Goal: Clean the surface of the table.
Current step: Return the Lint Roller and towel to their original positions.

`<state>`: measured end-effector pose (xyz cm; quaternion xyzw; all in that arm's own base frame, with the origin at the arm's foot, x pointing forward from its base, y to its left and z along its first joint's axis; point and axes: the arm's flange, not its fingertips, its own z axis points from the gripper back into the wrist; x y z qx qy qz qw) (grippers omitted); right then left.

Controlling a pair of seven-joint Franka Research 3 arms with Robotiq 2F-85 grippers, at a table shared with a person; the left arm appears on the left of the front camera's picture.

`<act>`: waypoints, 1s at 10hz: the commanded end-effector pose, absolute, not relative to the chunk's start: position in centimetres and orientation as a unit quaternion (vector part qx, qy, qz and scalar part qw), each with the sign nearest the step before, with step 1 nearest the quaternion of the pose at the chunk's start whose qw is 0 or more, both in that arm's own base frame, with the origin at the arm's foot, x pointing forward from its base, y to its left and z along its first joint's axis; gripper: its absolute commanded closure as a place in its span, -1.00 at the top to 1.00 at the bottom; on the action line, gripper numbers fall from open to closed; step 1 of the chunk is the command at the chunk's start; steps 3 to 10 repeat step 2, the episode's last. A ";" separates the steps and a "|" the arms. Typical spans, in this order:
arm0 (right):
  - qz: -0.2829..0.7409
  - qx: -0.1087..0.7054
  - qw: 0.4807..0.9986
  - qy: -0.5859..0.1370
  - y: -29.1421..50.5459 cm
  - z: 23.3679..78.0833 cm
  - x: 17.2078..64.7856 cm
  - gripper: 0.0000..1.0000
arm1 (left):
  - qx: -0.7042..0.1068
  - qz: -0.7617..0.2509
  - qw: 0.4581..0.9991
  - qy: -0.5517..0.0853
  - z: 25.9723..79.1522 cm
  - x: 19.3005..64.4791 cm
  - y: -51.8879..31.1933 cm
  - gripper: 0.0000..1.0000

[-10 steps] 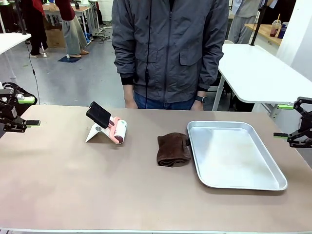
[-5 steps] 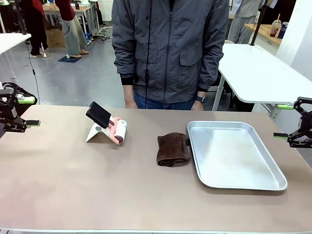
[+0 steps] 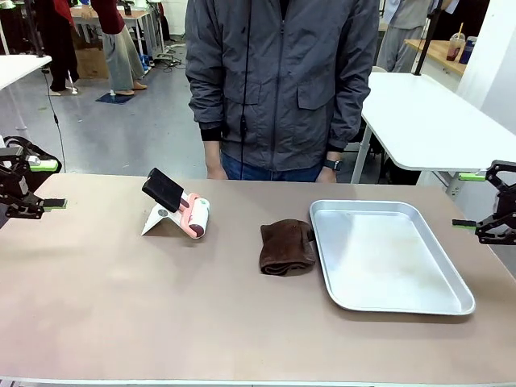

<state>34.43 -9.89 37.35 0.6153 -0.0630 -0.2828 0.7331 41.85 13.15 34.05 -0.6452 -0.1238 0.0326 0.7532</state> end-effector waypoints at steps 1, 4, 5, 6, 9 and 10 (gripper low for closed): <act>-0.288 0.618 0.729 -0.056 -9.9 37.8 34.3 1.00 | -0.642 0.030 0.756 -0.122 34.1 41.9 13.1 1.00; -0.288 0.618 0.729 -0.056 -9.9 37.8 34.3 1.00 | -0.642 0.030 0.756 -0.122 34.1 41.9 13.1 1.00; -0.288 0.618 0.729 -0.056 -9.9 37.8 34.3 1.00 | -0.642 0.030 0.756 -0.122 34.1 41.9 13.1 1.00; -0.288 0.618 0.729 -0.056 -9.9 37.8 34.3 1.00 | -0.642 0.030 0.756 -0.122 34.1 41.9 13.1 1.00; -0.288 0.618 0.729 -0.056 -9.9 37.8 34.3 1.00 | -0.642 0.030 0.756 -0.122 34.1 41.9 13.1 1.00; -0.288 0.618 0.729 -0.056 -9.9 37.8 34.3 1.00 | -0.642 0.030 0.756 -0.122 34.1 41.9 13.1 1.00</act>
